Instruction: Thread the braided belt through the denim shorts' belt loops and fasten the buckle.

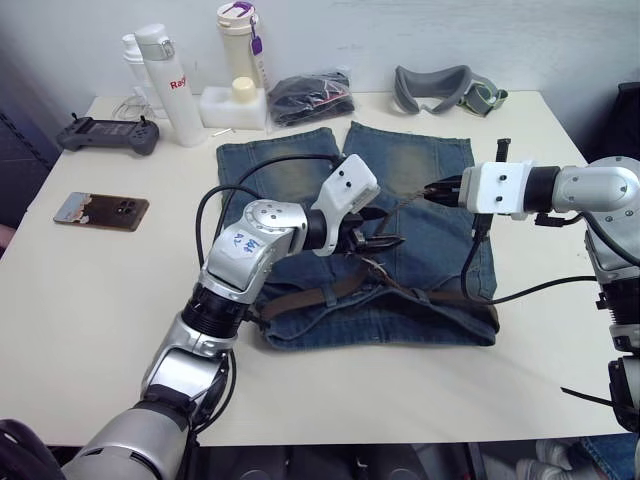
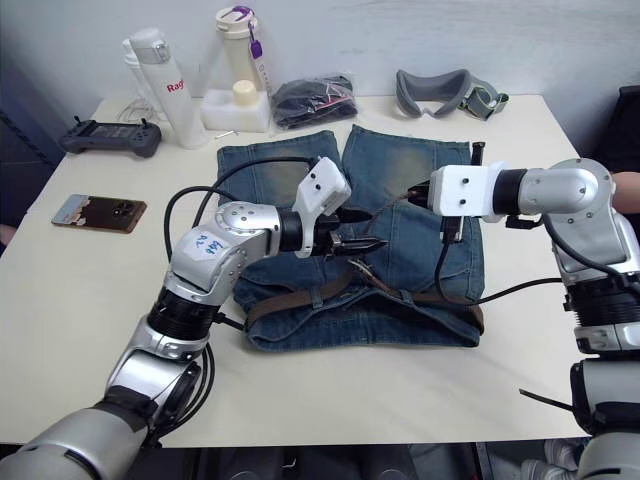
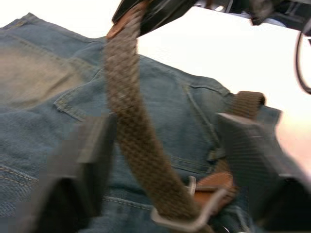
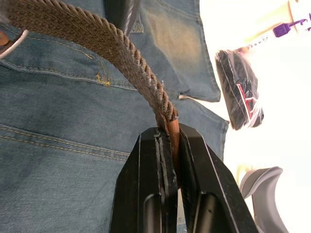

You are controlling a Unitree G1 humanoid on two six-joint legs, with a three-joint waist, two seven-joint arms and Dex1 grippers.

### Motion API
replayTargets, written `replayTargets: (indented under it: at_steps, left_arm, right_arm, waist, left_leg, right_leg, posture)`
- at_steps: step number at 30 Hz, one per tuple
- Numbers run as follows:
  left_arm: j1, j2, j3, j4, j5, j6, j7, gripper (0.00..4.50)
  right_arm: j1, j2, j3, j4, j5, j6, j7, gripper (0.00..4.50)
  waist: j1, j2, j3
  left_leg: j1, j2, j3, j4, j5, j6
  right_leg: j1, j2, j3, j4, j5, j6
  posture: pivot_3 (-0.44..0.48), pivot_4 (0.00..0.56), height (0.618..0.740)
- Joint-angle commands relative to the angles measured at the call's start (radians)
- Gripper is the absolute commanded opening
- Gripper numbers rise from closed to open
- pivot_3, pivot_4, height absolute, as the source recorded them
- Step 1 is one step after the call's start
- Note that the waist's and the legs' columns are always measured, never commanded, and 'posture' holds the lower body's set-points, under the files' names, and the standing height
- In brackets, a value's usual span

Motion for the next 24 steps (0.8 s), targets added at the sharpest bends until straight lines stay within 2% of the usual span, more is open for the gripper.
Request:
replayTargets:
  at_steps: [1,2,5,10,11,13,14,15,16,21,24]
  left_arm:
    - [-0.037,-0.022,0.031,-0.007,-0.002,-0.013,0.028,1.50]
    - [-0.037,-0.022,0.030,-0.006,-0.003,-0.011,0.029,1.01]
    - [-0.033,-0.022,0.023,-0.008,-0.005,0.002,0.028,0.03]
    - [-0.031,-0.034,0.033,0.001,-0.006,0.047,0.055,0.03]
    - [-0.032,-0.036,0.041,0.003,-0.009,0.055,0.061,0.01]
    - [-0.033,-0.037,0.054,0.005,-0.014,0.071,0.070,0.00]
    - [-0.032,-0.038,0.065,0.004,-0.019,0.085,0.077,0.00]
    - [-0.029,-0.042,0.091,0.004,-0.030,0.108,0.091,0.00]
    - [-0.024,-0.046,0.117,0.003,-0.045,0.133,0.103,0.00]
    - [0.003,-0.094,0.281,0.003,-0.128,0.256,0.179,0.00]
    - [0.009,-0.172,0.449,-0.017,-0.232,0.362,0.250,0.00]
  right_arm:
    - [0.008,-0.003,-0.041,-0.070,0.030,0.024,-0.004,0.00]
    - [0.011,-0.001,-0.042,-0.076,0.031,0.030,-0.006,0.00]
    - [0.022,0.003,-0.045,-0.098,0.038,0.049,-0.008,0.00]
    - [0.060,0.018,-0.071,-0.164,0.114,0.172,0.003,0.00]
    - [0.066,0.019,-0.076,-0.173,0.127,0.198,0.005,0.44]
    - [0.085,0.008,-0.077,-0.194,0.149,0.252,0.028,0.95]
    - [0.101,-0.004,-0.076,-0.211,0.157,0.281,0.043,1.39]
    - [0.128,-0.016,-0.079,-0.228,0.165,0.337,0.050,1.94]
    - [0.159,-0.026,-0.084,-0.246,0.180,0.404,0.053,2.10]
    - [0.287,0.000,-0.105,-0.314,0.260,0.569,0.016,4.28]
    - [0.291,0.075,-0.137,-0.367,0.361,0.777,-0.051,4.40]
  waist:
    - [0.000,0.000,0.000]
    - [0.000,0.000,0.000]
    - [0.001,0.000,0.000]
    - [0.002,0.000,0.000]
    - [0.002,0.000,0.000]
    - [0.003,0.000,0.000]
    - [0.003,0.000,0.000]
    - [0.003,0.000,0.000]
    - [0.002,0.000,0.000]
    - [0.005,0.000,0.000]
    - [-0.002,0.000,0.000]
  left_leg:
    - [0.000,0.000,0.000,0.000,0.000,0.000]
    - [0.000,0.000,0.000,0.000,0.000,0.000]
    - [0.000,0.000,0.000,0.000,0.000,0.000]
    - [0.000,0.000,0.000,0.000,0.000,0.000]
    - [0.000,0.000,0.000,0.000,0.000,0.000]
    - [0.000,0.000,0.000,0.000,0.000,0.000]
    - [0.000,0.000,0.000,0.000,0.000,0.000]
    - [0.000,0.000,0.000,0.000,0.000,0.000]
    - [0.000,0.000,0.000,0.000,0.000,0.000]
    - [0.000,0.000,-0.002,0.000,0.000,0.000]
    - [0.000,0.000,-0.002,0.001,0.000,0.001]
  right_leg:
    - [0.000,0.000,0.000,0.000,0.000,0.000]
    - [0.000,0.000,0.000,0.000,0.000,0.000]
    - [0.000,0.000,0.000,0.000,0.000,0.000]
    - [0.000,0.000,0.000,0.000,0.000,0.000]
    - [0.000,0.000,0.000,0.000,0.000,0.000]
    - [0.000,0.000,0.000,0.000,0.000,0.000]
    - [0.000,0.000,0.000,0.000,0.000,0.000]
    - [0.000,0.000,0.000,0.000,0.000,0.000]
    - [0.000,0.000,0.000,0.000,0.000,0.000]
    - [0.000,0.000,0.000,0.001,0.000,0.000]
    - [0.001,-0.004,0.000,0.001,0.000,0.000]
  posture:
    - [0.000,0.150,0.740]
    - [0.000,0.150,0.740]
    - [0.000,0.150,0.740]
    - [0.000,0.150,0.740]
    - [0.000,0.150,0.740]
    - [0.000,0.150,0.740]
    - [0.000,0.150,0.740]
    - [0.000,0.150,0.740]
    - [0.000,0.150,0.740]
    - [0.000,0.150,0.740]
    - [0.000,0.150,0.740]
